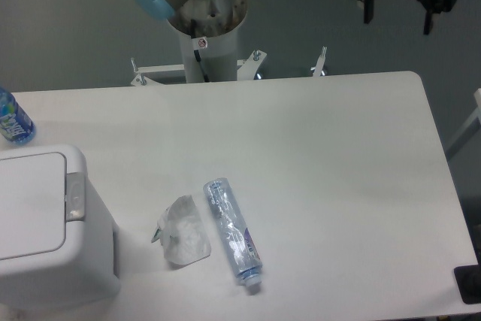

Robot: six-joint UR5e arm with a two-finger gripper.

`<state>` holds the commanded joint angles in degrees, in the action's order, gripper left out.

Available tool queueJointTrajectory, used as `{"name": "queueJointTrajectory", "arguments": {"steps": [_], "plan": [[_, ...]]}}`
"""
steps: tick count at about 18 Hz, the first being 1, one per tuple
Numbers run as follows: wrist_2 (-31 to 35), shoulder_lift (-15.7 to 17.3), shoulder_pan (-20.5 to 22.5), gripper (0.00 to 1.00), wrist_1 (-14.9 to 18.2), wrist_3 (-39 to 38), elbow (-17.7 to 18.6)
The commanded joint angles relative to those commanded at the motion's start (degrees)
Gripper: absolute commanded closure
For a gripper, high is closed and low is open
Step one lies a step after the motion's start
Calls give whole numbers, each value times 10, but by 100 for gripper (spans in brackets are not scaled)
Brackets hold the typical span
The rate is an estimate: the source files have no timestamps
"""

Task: Open the trash can
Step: 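Move the open gripper down toward the table above the trash can area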

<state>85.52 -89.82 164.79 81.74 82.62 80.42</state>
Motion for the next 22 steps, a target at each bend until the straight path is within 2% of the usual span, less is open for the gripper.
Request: {"name": "queueJointTrajectory", "arguments": {"steps": [5,7,11,17,22], "plan": [[-1,1,-2,0,0,-1,0],[-3,2,-6,0,0,-30,1],[-17,1,-36,0,-6,-193,2],[-17,-10,-123,0,-88,-412,18],[-18,-35,-210,0,-151,-605,23]]}}
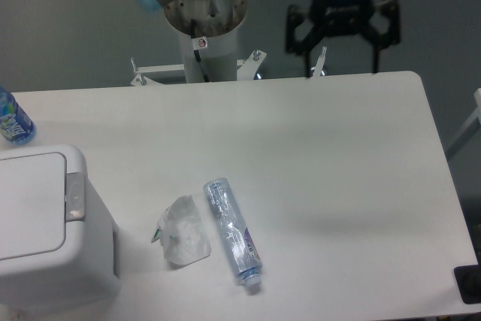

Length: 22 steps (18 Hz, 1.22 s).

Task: Open the trash can
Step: 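Move the open gripper down toward the table above the trash can area, then lower the gripper onto the white trash can lid edge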

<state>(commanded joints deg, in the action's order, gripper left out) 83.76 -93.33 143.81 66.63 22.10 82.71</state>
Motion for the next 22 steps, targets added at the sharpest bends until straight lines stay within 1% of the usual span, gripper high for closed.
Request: {"name": "queueJointTrajectory", "arguments": {"steps": [3,4,6,8,10,11,15,19,22], "plan": [[-3,-27,-59,0,-21,-97,0],[-4,-36,-71,0,-28,-128,0],[-4,-52,-91,0,-47,-177,0],[-6,-63,-112,0,-72,-209,-3],[-23,-76,-122,0,-91,-249,-5],[-37,-80,-123,0,-97,-260,-7],[-83,-84,-135,0,-98,-276,-7],[-83,-91,-156,0,-98,-281,-8],[-83,-104,-176,0,-99,-275,-8]]}}
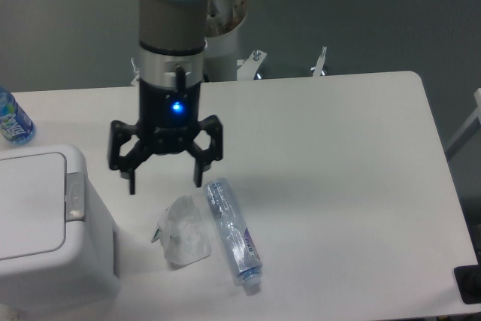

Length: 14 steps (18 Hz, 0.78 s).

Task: Open the trash can
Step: 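Lower the gripper onto the white trash can lid edge, then press the gripper on the lid to flip the trash can lid open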

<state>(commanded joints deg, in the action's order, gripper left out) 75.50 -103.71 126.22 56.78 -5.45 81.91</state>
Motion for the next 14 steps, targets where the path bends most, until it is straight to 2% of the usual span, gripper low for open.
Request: {"name": "queueJointTrajectory", "arguments": {"steps": [5,14], "plan": [[1,-6,-21,0,0,-6,-2],[1,-8,-31,0,0,-6,-1]]}}
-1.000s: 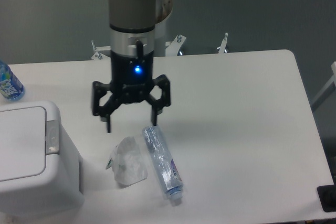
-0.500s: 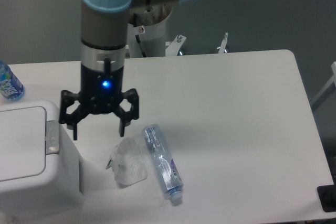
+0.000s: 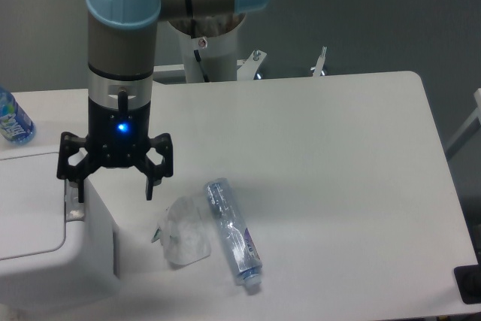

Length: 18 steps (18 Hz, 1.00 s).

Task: Open the trash can
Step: 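Press the gripper on the lid to flip the trash can lid open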

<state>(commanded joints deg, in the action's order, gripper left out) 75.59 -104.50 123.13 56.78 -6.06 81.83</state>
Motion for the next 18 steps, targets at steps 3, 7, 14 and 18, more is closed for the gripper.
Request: {"name": "queueJointTrajectory", "arguments": {"steps": [3,7,14,18], "plan": [[1,0,0,0,0,1,1],[1,-1,0,0,0,2,3],[3,-4,0,0,0,2,8],[3,-4,0,0,0,2,9]]}}
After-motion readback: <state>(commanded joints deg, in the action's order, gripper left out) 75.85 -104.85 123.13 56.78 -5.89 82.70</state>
